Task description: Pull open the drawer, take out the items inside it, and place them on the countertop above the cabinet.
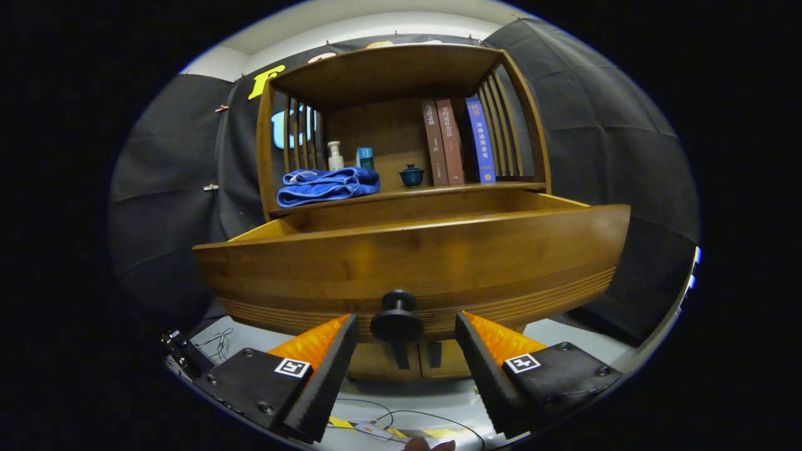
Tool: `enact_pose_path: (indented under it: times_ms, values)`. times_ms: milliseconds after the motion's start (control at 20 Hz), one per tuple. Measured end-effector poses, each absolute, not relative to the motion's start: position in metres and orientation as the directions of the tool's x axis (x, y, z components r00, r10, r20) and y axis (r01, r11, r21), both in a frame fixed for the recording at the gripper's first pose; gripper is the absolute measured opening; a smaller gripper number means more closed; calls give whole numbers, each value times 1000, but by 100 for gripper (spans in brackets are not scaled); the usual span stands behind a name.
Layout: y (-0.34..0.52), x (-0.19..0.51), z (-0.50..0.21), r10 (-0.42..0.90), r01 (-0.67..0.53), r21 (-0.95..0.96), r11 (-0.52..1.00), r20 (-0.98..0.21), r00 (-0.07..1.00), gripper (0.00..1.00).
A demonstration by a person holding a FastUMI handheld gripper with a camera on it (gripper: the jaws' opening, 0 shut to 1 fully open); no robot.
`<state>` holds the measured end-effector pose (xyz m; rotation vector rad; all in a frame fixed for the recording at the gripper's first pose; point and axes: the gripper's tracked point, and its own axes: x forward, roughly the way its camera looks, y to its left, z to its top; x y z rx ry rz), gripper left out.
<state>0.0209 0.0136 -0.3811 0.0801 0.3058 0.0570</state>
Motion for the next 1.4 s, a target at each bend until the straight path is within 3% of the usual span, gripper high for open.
enact_pose_path:
  times_ms: [350, 600, 1100, 1300, 1400]
  values:
    - [9, 20, -268, 66, -48, 76, 996, -257, 964, 98]
    - [18, 64, -232, 92, -55, 101, 993, -415, 905, 99]
    - [38, 177, -312, 58, -58, 25, 998, -736, 675, 98]
    - [42, 196, -353, -1, -58, -45, 997, -793, 609, 98]
    - [48, 204, -369, -6, -64, -53, 997, -819, 573, 93]
